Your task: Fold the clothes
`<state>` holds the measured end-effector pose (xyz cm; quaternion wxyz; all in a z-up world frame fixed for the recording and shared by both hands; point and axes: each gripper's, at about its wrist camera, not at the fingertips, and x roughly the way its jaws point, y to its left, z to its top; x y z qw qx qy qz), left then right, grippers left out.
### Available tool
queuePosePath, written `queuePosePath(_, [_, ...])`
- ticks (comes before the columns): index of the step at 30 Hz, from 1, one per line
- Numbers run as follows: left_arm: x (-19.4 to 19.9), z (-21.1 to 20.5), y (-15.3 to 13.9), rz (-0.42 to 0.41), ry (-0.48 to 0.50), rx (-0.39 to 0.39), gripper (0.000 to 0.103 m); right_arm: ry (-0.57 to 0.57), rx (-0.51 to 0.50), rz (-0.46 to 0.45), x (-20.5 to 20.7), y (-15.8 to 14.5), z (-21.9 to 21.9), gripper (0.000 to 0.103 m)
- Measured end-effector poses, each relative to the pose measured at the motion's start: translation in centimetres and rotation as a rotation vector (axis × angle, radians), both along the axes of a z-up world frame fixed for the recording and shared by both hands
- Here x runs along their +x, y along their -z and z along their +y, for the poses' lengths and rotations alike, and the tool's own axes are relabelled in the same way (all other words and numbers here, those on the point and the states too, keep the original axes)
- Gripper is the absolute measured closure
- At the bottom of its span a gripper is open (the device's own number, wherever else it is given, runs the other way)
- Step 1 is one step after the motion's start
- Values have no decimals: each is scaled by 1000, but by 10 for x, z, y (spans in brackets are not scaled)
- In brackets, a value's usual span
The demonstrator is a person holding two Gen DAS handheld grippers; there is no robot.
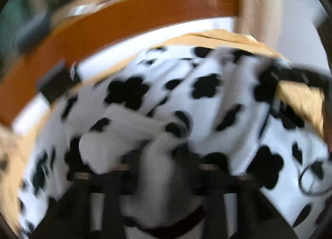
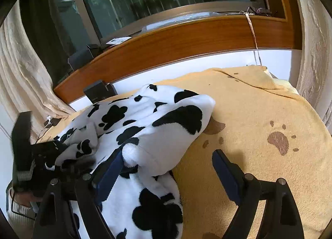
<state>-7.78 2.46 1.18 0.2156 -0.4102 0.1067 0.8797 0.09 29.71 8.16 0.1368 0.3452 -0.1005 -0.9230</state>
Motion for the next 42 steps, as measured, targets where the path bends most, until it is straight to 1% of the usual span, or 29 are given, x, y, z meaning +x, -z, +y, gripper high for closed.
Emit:
queuePosePath(1, [-4,-11,-3,-18,-26,58,90,0,3,1,0,0,0,15])
queuePosePath(2, [-7,-22,-8,-15,-61,98,93,0,7,3,0,0,0,15])
queuePosePath(6, [-5,-68,-43,91,-192,223,93,2,16,6,1,1,0,15])
queuePosePath(9, [5,-99,-69,187,-292,277,93,13,11,0,0,2,2,15])
queuePosePath(10, [8,-107,-74,210,-317,288,93,15,6,-1,0,2,3,15])
queuePosePath(12, [14,-120,-86,235,-340,317,93,10,3,1,0,2,3,15])
queuePosePath(14, [23,-128,-96,255,-327,329,93,2,14,9,1,1,0,15])
queuePosePath(15, [26,-129,-99,265,-319,321,93,0,23,14,2,1,-1,15])
queuePosePath(17, [30,-128,-101,283,-316,283,93,-8,40,19,3,0,-4,15])
queuePosePath(19, [29,-128,-98,298,-336,231,92,-26,51,5,2,2,-7,15])
queuePosePath(20, [26,-131,-94,288,-352,219,92,-37,58,-10,0,3,-8,15])
queuePosePath(23, [16,-140,-76,230,-373,260,92,-24,141,-64,-5,11,-14,15])
queuePosePath(25, [12,-142,-66,213,-385,252,92,16,190,-69,-6,12,-14,15])
queuePosePath(26, [12,-143,-63,212,-393,247,92,70,215,-46,-4,9,-10,15])
queuePosePath(28, [15,-146,-62,230,-390,256,92,183,273,39,5,-4,0,15])
queuePosePath(29, [18,-147,-65,245,-381,262,92,202,276,69,8,-9,3,14])
queuePosePath(33, [26,-153,-73,290,-362,289,91,181,218,148,20,-24,10,14])
queuePosePath(34, [27,-155,-75,293,-366,299,91,139,212,141,20,-23,6,14])
queuePosePath(37, [28,-157,-76,289,-368,320,91,-65,211,59,12,-7,-21,14])
queuePosePath(38, [28,-157,-76,288,-364,326,91,-92,253,45,9,-1,-31,14])
queuePosePath(40, [29,-156,-76,290,-350,344,91,-86,396,33,2,12,-52,14])
queuePosePath(41, [29,-156,-76,291,-339,356,91,-77,433,26,0,14,-54,14])
queuePosePath(42, [30,-156,-77,294,-329,365,91,-64,445,19,0,15,-49,14])
